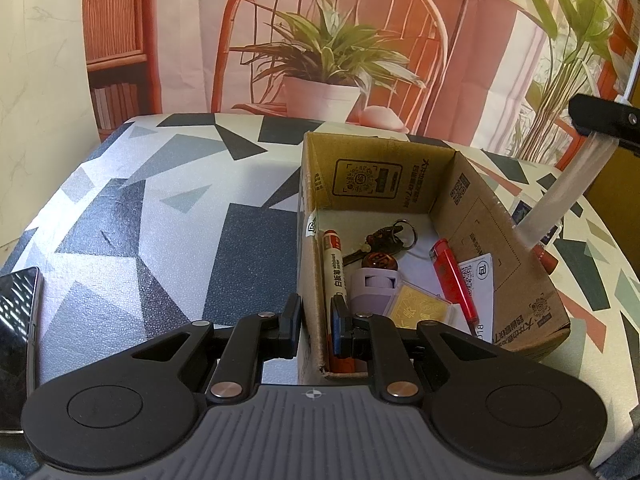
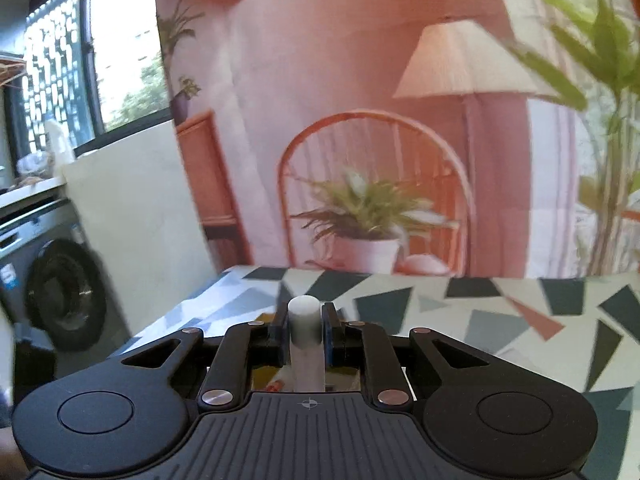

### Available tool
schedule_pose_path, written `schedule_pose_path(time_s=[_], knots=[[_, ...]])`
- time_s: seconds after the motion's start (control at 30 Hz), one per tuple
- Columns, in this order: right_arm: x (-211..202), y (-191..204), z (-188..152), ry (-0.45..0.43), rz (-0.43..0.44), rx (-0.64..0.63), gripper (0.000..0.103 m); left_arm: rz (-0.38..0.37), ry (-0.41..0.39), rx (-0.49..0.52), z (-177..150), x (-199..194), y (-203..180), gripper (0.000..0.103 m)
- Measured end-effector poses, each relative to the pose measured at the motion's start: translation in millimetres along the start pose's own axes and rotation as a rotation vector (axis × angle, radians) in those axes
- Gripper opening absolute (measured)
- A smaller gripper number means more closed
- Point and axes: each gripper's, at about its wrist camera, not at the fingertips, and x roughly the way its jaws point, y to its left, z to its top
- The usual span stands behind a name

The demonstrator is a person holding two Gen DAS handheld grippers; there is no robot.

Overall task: Organize rigid objects
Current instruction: 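Carry the clear glue tube into the box and open the right gripper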

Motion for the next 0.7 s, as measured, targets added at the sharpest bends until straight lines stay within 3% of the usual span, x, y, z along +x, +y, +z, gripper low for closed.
schedule_pose_path(time_s=[0.4, 0.7], knots=[[44.1, 18.7, -29.5, 0.248, 0.158, 0.052, 0.015, 0.000, 0.000, -0.001, 0.0, -0.5, 0.8, 0.016], [82.3, 21.3, -36.1, 0.285, 0.161, 0.062, 0.018, -0.001, 0.001, -0.001, 0.4, -0.9, 0.7, 0.016]])
